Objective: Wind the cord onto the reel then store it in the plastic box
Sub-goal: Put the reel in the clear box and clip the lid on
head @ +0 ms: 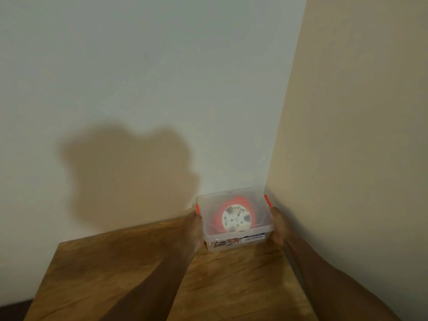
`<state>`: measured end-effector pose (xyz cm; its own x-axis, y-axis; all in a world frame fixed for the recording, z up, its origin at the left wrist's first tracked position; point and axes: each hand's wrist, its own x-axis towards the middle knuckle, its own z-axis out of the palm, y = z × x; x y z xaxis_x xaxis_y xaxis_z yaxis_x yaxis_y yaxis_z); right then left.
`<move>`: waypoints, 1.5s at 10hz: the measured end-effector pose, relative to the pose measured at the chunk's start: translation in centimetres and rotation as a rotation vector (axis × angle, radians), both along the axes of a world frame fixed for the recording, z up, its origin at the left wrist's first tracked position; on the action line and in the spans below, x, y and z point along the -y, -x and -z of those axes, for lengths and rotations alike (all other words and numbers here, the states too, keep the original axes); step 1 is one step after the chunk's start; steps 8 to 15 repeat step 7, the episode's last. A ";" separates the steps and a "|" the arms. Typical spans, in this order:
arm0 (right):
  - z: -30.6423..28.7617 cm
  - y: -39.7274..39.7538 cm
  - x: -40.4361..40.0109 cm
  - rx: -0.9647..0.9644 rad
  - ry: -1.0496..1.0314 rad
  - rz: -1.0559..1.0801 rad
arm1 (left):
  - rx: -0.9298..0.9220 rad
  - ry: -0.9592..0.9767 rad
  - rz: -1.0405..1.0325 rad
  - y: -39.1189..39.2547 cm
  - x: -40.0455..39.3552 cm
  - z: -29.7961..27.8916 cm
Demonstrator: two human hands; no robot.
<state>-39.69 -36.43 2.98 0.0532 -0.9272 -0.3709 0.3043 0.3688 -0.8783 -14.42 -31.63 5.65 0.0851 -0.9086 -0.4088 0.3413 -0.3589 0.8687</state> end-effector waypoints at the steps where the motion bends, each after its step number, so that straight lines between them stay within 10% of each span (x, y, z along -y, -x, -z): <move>1: 0.5 0.5 0.9 -0.016 0.014 -0.018 | 0.072 0.011 -0.008 0.5 0.2 1.0; 5: 2.1 0.1 -2.1 0.031 -0.098 0.140 | 0.200 0.054 0.029 1.7 -3.1 1.3; 7: 6.4 -0.8 -8.1 -0.458 -0.082 0.430 | 0.466 -0.108 -0.237 -2.2 -6.9 3.4; 15: 6.4 -0.8 -8.1 -0.458 -0.082 0.430 | 0.466 -0.108 -0.237 -2.2 -6.9 3.4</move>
